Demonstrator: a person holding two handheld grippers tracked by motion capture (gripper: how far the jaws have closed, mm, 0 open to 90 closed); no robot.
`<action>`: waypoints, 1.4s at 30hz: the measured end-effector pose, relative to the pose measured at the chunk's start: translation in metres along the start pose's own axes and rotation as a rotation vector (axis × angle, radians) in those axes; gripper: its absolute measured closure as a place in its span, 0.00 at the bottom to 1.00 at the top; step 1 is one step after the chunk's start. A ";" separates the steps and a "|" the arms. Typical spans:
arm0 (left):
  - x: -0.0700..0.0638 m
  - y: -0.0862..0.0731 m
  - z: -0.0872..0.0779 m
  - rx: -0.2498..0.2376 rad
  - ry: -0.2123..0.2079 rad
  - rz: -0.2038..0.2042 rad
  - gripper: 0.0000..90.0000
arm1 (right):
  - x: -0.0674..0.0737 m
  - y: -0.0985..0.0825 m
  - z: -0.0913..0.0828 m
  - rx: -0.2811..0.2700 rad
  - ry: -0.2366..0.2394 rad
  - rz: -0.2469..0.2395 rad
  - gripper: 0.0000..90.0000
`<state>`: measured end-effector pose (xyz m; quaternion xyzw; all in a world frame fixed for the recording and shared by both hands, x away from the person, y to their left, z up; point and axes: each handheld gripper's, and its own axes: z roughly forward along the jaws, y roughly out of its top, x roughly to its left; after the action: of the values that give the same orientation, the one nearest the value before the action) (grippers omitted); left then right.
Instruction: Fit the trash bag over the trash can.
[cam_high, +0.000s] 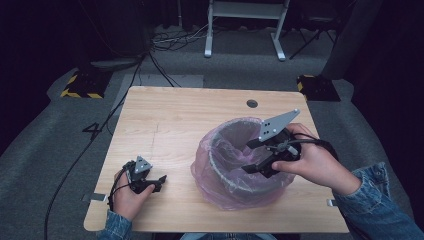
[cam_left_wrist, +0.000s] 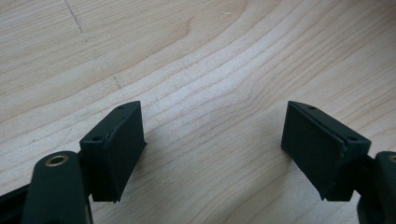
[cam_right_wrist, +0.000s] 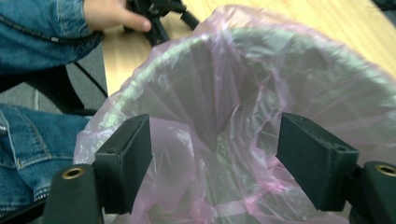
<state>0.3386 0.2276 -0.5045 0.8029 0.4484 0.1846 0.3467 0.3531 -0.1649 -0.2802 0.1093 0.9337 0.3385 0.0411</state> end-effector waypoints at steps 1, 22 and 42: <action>0.000 0.000 0.000 0.000 0.000 0.002 0.23 | 0.000 0.000 0.000 0.000 0.000 0.000 0.28; 0.000 0.000 0.000 0.001 -0.001 0.004 0.23 | 0.003 0.010 0.078 0.257 0.070 -0.111 0.28; 0.000 0.000 0.000 0.000 -0.003 0.002 0.23 | -0.013 -0.013 0.123 0.346 0.133 -0.025 0.23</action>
<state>0.3388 0.2277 -0.5045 0.8036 0.4470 0.1837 0.3473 0.3816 -0.1011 -0.3833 0.0808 0.9800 0.1786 -0.0359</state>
